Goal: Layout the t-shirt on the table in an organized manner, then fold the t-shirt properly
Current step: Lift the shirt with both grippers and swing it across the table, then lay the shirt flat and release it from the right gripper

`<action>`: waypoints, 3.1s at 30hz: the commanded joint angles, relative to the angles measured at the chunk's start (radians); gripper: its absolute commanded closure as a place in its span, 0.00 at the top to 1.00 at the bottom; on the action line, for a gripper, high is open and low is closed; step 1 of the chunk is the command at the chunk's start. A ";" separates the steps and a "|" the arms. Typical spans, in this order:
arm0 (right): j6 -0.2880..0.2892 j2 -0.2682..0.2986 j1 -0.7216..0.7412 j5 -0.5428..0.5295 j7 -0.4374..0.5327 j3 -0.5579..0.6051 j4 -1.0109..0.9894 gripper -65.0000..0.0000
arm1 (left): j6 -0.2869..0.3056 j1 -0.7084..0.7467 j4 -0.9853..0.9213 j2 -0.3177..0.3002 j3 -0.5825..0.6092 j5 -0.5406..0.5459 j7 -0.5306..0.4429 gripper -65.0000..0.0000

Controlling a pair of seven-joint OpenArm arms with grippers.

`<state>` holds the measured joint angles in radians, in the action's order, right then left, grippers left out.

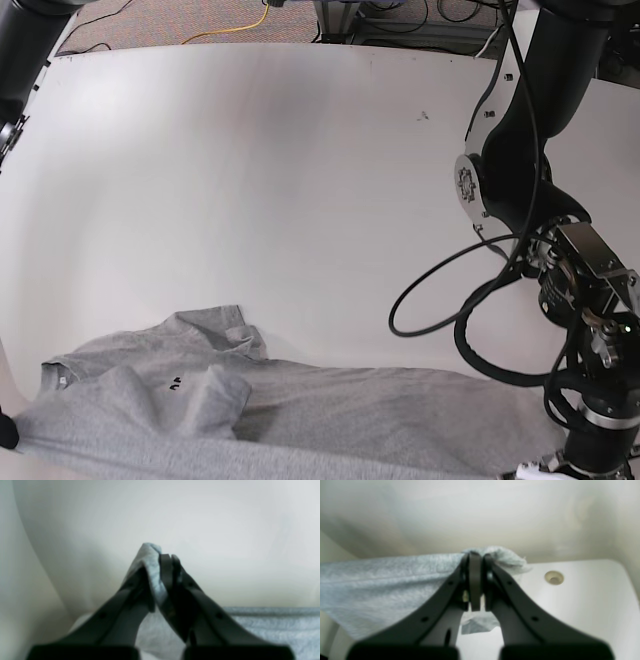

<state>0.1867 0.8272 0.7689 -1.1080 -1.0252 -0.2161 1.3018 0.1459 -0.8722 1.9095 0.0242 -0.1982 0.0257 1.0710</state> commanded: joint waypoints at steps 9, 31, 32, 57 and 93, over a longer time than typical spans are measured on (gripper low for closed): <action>-0.006 0.017 -0.371 -0.077 0.012 -0.182 0.108 0.00 | 0.064 0.278 0.074 -0.051 -0.028 -0.014 0.091 0.00; -0.006 -0.182 -1.029 -0.090 -0.007 -0.365 0.425 0.00 | 0.396 0.724 0.083 -0.145 -0.229 -0.019 0.323 0.00; -0.006 -0.194 -1.057 -0.094 -0.007 -0.375 0.440 0.00 | 0.409 0.740 0.083 -0.160 -0.238 -0.019 0.325 0.00; -0.006 -0.299 -1.414 -0.116 -0.007 -0.386 0.523 0.00 | 0.444 1.123 0.078 -0.266 -0.327 -0.022 0.325 0.00; -0.008 -0.441 -1.253 -0.114 -0.008 -0.351 0.519 0.54 | 0.444 1.180 0.075 -0.280 -0.280 -0.023 0.325 0.00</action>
<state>0.1719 0.3817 -0.5224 -1.2087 -1.0447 -0.5850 1.8053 0.5858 0.3111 1.9701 -0.2420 -0.4732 0.0074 1.3983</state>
